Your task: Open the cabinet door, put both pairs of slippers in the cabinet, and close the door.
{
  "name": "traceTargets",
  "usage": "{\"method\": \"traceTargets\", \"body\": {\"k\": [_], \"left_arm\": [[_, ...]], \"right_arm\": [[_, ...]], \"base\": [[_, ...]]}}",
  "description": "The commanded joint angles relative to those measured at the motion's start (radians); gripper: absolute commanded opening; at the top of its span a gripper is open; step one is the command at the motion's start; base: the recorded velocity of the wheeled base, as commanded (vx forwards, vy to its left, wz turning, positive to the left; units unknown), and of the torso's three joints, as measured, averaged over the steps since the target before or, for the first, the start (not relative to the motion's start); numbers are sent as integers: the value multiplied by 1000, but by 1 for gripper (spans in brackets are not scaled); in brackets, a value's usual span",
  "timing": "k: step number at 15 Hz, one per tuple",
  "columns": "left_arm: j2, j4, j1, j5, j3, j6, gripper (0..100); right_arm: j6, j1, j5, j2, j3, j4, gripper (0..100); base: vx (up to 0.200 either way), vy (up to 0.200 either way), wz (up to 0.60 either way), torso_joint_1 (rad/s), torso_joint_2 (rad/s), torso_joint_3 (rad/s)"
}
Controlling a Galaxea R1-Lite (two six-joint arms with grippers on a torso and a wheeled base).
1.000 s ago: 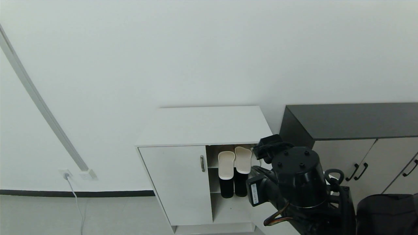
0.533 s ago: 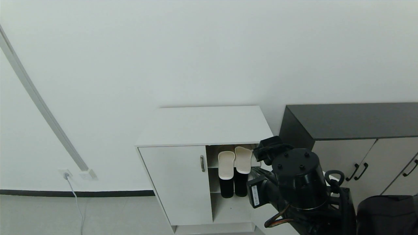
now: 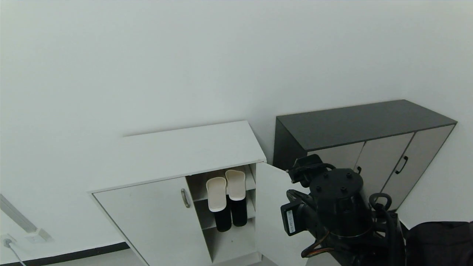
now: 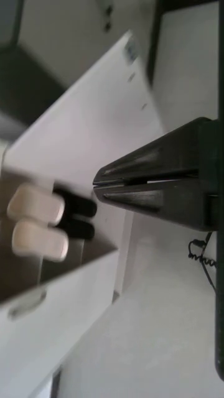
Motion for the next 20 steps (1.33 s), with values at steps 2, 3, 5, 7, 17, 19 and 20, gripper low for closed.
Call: {"method": "traceTargets", "body": {"k": [2,3,5,7,17,19,20], "left_arm": [[1,-1,0,-1,0,0,0],[1,-1,0,-1,0,0,0],[1,-1,0,1,0,0,0],[1,-1,0,-1,0,0,0],[1,-1,0,1,0,-2,0],[1,-1,0,-1,0,0,0],[1,-1,0,1,0,0,0]], "right_arm": [[-1,-8,1,1,1,0,0],[1,-14,1,1,1,0,0],[1,-14,1,1,1,0,0],[1,-14,1,1,1,0,0],[1,-34,1,10,6,-2,0],[2,-51,2,29,15,-7,0],[2,-63,2,47,14,-27,0]], "base": [[0,0,0,0,0,0],[0,0,0,0,0,0],[0,0,0,0,0,0],[0,0,0,0,0,0],[-100,0,0,3,2,0],[0,0,0,0,0,0],[0,0,0,0,0,0]]}}
